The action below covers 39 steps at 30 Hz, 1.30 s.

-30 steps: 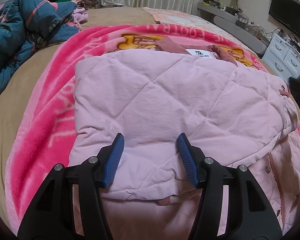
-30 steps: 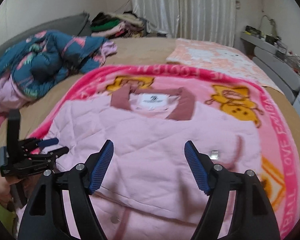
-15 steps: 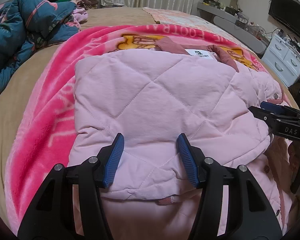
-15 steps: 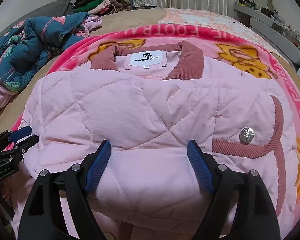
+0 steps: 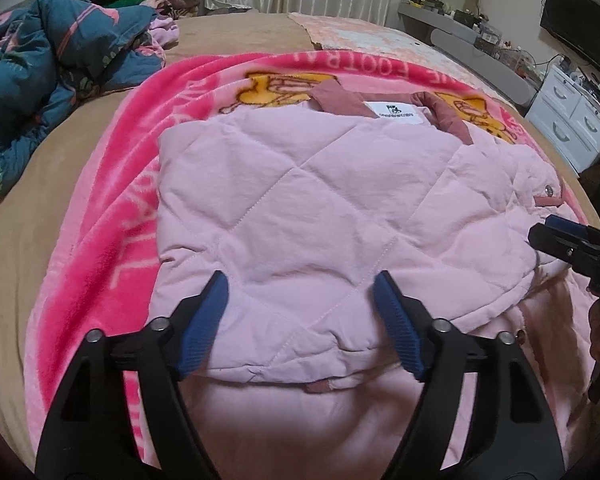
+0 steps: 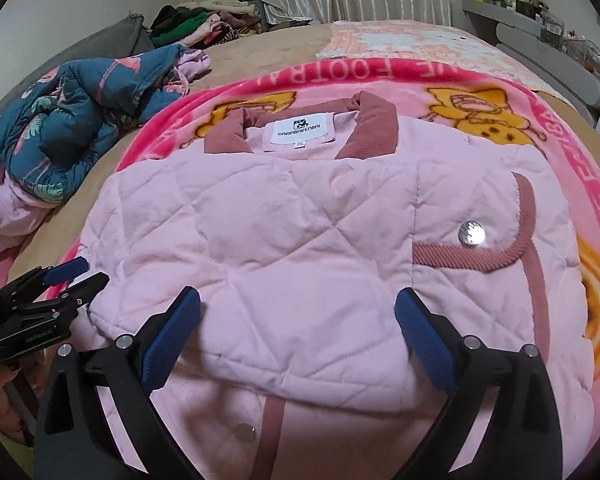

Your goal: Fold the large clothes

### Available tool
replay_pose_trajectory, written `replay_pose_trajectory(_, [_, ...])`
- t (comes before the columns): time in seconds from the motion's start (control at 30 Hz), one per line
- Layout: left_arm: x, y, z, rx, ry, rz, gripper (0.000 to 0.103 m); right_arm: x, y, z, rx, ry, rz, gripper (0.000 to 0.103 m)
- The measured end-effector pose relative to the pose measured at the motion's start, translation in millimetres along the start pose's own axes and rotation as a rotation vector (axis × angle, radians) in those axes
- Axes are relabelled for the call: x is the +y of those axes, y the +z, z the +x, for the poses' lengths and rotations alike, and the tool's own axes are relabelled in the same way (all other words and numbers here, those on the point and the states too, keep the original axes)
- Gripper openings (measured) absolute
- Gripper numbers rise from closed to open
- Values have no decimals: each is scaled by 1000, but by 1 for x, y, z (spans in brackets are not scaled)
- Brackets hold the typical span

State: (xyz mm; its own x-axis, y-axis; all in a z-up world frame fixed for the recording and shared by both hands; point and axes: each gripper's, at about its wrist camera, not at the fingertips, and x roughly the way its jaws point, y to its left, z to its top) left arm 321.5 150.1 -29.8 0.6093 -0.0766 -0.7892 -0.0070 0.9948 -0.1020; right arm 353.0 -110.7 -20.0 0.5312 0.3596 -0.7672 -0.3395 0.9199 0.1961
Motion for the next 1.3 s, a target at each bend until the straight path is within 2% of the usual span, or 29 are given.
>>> replay_pose_trajectory(0.17, [-10,2,-12,-11,-43,-2,94,-3,-3,-15,-9,35,43,99])
replay_pose_trajectory(0.53, [-33,6,-44,-59,-61,20,94,-8,-1,-61,-90,47,81,99])
replay_pose_trajectory(0.83, [-44,8,-75,-129,-59,43,94,-6,-5,-95,-140,44,72,99])
replay_pose_trajectory(1.3, [-58,8,-127,-226,-107,70,94,-9,-18,-149,-222,44,79,99])
